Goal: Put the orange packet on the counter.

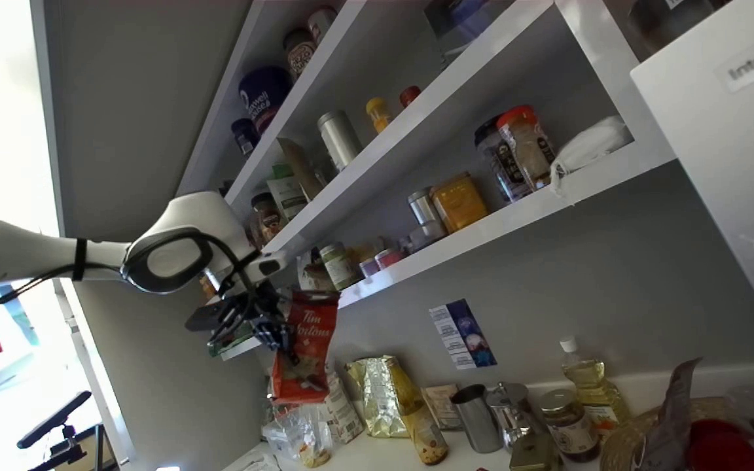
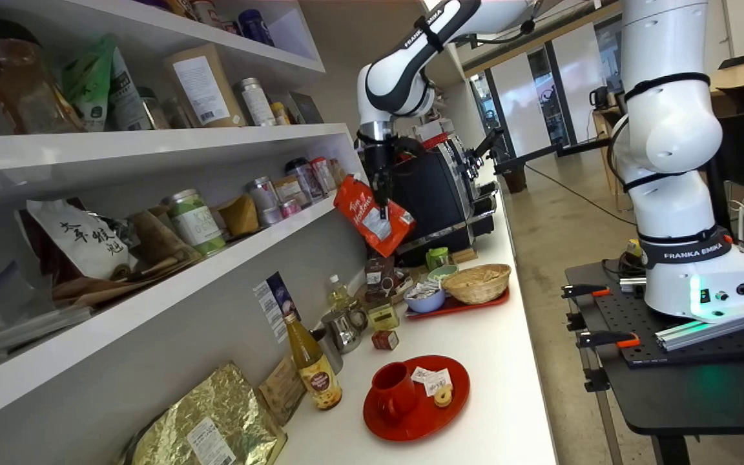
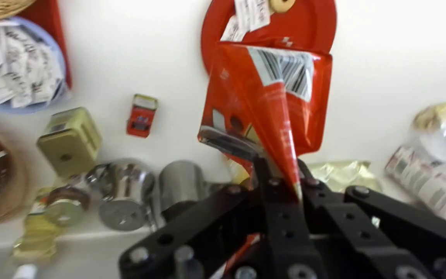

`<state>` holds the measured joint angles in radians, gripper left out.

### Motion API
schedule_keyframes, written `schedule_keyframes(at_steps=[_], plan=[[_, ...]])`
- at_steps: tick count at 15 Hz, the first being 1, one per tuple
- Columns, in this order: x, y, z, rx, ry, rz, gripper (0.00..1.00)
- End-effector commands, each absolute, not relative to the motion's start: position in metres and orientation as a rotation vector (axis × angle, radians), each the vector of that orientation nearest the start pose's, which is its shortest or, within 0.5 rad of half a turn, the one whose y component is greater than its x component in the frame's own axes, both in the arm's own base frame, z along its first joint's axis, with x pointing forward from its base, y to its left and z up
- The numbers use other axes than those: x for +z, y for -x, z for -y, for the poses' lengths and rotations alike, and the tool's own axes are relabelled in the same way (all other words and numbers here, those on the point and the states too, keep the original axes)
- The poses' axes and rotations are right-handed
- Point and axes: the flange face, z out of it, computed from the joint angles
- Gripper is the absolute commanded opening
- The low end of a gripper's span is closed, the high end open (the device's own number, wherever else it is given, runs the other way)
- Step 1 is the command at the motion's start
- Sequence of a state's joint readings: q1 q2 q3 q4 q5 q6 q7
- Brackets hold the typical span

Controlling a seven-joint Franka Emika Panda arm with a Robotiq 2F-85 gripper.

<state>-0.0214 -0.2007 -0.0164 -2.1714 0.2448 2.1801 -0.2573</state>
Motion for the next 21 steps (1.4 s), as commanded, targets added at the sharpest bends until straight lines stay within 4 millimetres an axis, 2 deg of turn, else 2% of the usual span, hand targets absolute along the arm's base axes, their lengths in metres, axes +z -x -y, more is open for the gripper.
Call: schedule_keyframes(at_steps=[1, 4, 7, 9, 11, 14, 16, 17, 21], plan=[[0.451, -0.487, -0.075, -0.206, 2.875, 0.402, 0.01], [0.404, -0.47, -0.159, -0.175, 2.854, 0.581, 0.01], [0.359, -0.457, -0.239, -0.238, 2.817, 0.717, 0.01], [0.327, -0.453, -0.287, -0.266, 2.792, 0.763, 0.01], [0.295, -0.455, -0.324, -0.334, 2.77, 0.767, 0.01], [0.251, -0.47, -0.362, -0.448, 2.757, 0.745, 0.01], [0.225, -0.493, -0.377, -0.518, 2.763, 0.723, 0.02], [0.214, -0.505, -0.385, -0.539, 2.767, 0.704, 0.02], [0.186, -0.513, -0.422, -0.613, 2.76, 0.655, 0.01]])
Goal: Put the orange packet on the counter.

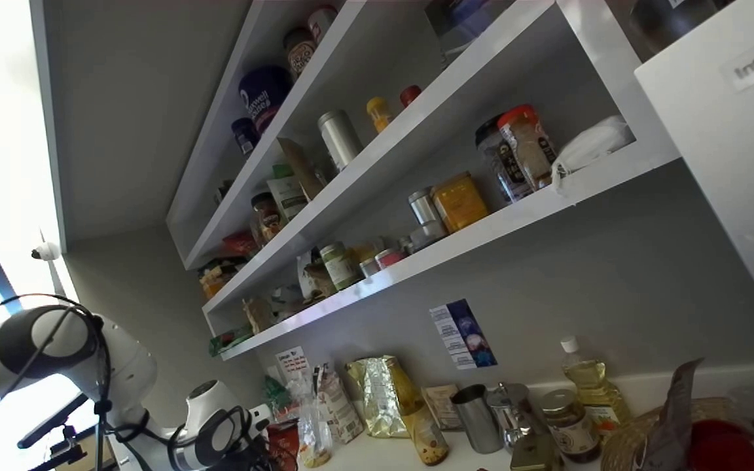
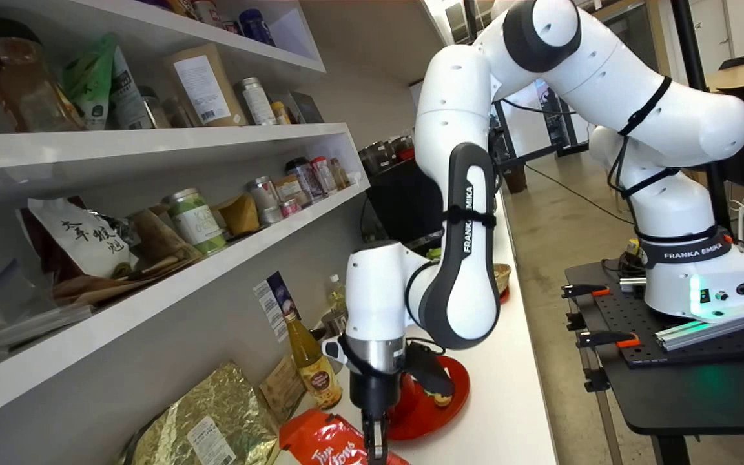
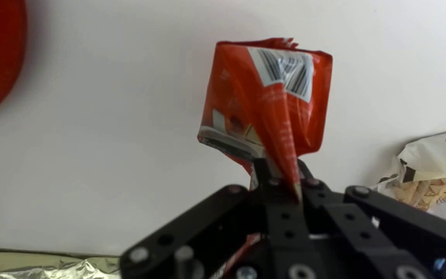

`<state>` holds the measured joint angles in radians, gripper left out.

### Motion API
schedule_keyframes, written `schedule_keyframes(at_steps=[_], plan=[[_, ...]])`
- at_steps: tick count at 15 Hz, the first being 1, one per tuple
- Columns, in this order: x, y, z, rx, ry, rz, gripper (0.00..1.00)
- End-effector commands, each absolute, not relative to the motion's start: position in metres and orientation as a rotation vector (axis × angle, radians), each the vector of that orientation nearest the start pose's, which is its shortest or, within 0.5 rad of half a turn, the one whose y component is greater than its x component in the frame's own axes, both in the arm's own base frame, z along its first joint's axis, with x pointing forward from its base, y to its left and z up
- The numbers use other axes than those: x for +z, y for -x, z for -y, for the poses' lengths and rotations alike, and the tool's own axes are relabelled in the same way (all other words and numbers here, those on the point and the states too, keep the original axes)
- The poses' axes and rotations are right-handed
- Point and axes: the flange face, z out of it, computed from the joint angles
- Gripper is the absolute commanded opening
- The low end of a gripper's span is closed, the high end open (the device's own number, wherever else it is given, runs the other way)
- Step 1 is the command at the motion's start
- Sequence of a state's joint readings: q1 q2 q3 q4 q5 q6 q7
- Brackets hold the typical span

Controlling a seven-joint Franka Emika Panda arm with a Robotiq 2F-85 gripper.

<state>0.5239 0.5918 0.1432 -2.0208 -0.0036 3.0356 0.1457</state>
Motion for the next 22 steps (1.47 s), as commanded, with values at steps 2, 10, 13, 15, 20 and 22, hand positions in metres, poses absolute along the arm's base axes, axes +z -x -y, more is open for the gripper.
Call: schedule_keyframes(at_steps=[2, 10, 13, 15, 20, 22], plan=[[0.178, -0.515, -0.436, -0.633, 2.763, 0.647, 0.01], [0.167, -0.528, -0.461, -0.734, 2.803, 0.659, 0.28], [0.164, -0.531, -0.463, -0.743, 2.824, 0.642, 0.42], [0.162, -0.532, -0.464, -0.743, 2.834, 0.624, 0.57], [0.177, -0.528, -0.416, -0.586, 2.907, 0.569, 0.92], [0.192, -0.519, -0.39, -0.471, 2.952, 0.559, 1.0]])
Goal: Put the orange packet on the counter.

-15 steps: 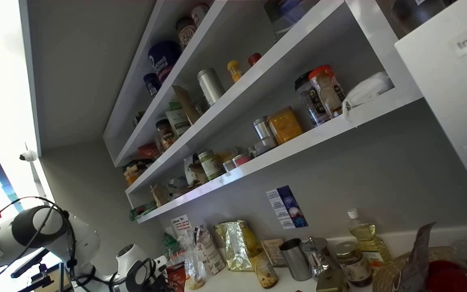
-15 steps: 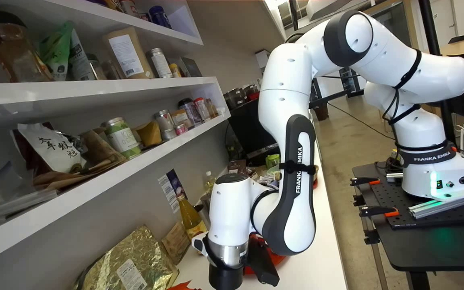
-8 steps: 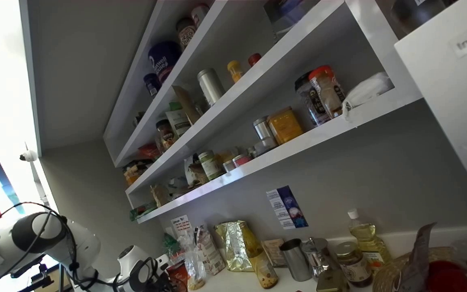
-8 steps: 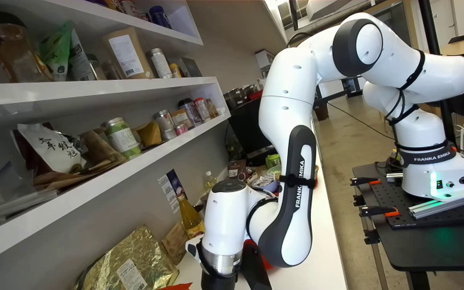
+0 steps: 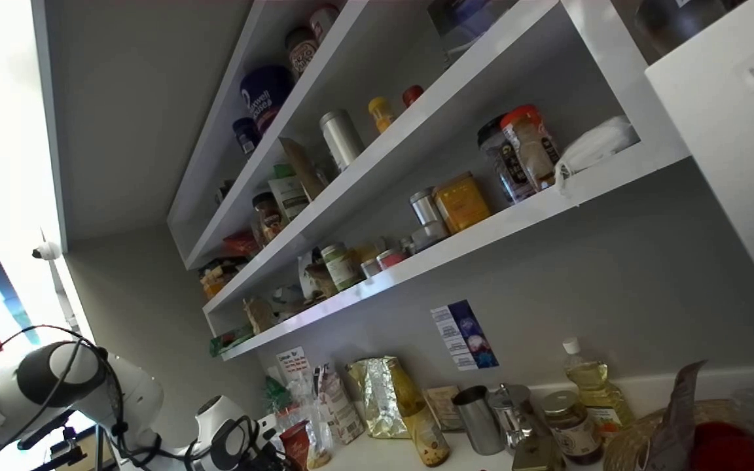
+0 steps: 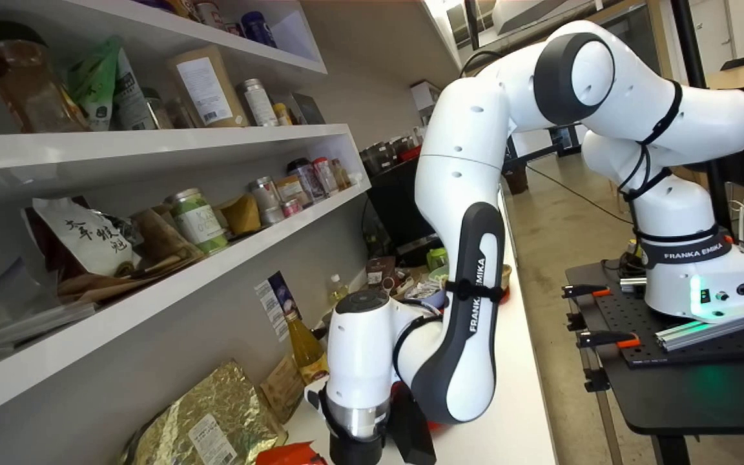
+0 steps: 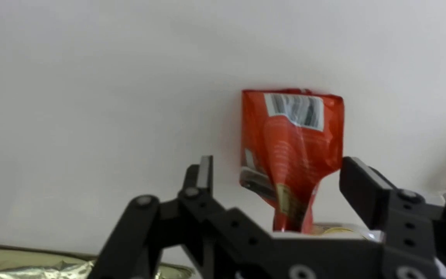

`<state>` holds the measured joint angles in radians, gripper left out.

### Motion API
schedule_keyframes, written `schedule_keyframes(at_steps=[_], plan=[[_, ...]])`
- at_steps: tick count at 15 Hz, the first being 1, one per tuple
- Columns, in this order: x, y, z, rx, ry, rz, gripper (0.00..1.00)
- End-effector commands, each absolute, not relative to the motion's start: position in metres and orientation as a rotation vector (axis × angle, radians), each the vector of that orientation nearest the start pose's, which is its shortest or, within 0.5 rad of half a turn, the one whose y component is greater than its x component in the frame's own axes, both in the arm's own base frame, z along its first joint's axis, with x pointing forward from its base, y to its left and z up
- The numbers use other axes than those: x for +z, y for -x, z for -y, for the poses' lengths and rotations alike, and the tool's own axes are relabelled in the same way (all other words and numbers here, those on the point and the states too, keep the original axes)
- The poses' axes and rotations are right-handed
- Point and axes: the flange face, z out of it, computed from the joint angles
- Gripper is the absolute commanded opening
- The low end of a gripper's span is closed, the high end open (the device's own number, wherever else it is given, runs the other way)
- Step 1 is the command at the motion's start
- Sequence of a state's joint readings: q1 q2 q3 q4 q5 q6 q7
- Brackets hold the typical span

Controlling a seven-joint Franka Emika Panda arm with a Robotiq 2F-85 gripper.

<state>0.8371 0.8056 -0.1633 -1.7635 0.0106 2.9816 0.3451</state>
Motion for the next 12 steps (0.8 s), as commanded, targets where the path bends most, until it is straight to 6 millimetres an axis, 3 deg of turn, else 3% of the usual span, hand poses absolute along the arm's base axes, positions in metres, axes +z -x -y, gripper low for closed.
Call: schedule_keyframes(at_steps=[1, 8, 12], plan=[[0.202, -0.514, -0.38, -0.406, 2.961, 0.567, 1.0], [0.309, -0.476, -0.303, 0.094, 2.886, 0.693, 1.0], [0.381, -0.452, -0.251, 0.171, 2.885, 0.679, 1.0]])
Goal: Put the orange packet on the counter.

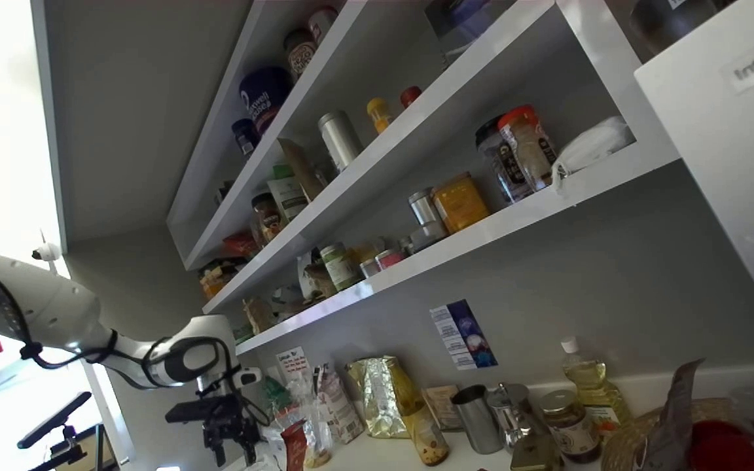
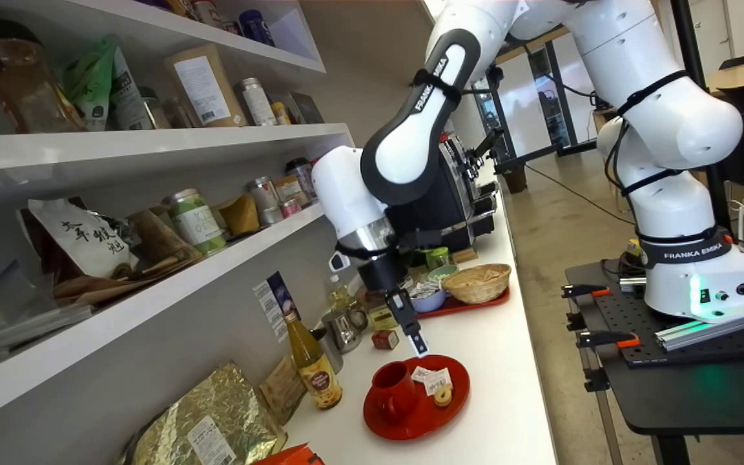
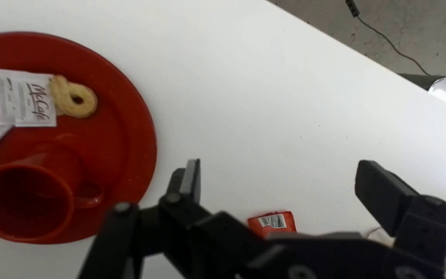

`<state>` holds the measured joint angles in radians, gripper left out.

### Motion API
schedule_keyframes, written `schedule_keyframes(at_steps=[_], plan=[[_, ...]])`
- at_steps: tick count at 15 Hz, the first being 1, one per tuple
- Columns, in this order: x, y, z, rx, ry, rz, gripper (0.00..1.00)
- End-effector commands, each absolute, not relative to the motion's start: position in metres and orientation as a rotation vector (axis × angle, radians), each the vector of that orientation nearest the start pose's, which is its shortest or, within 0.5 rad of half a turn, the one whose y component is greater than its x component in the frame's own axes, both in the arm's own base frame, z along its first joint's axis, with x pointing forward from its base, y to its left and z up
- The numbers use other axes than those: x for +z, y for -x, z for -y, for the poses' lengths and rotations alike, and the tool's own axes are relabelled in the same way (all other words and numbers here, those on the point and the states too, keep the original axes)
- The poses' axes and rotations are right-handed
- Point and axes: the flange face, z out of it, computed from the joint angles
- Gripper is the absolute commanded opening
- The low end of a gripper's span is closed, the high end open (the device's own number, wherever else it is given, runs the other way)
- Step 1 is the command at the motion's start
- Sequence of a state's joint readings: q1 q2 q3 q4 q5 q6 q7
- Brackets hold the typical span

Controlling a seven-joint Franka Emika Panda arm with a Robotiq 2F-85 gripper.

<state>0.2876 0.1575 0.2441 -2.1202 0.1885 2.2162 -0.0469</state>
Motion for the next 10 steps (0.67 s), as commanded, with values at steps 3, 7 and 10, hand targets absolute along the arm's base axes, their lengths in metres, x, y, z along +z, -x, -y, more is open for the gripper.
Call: schedule_keyframes(at_steps=[3, 7, 10], plan=[[0.433, -0.433, -0.21, 0.072, 2.888, 0.618, 1.0], [0.46, -0.437, -0.194, -0.001, 2.884, 0.535, 1.0], [0.489, -0.416, -0.17, -0.074, 2.872, 0.483, 1.0]])
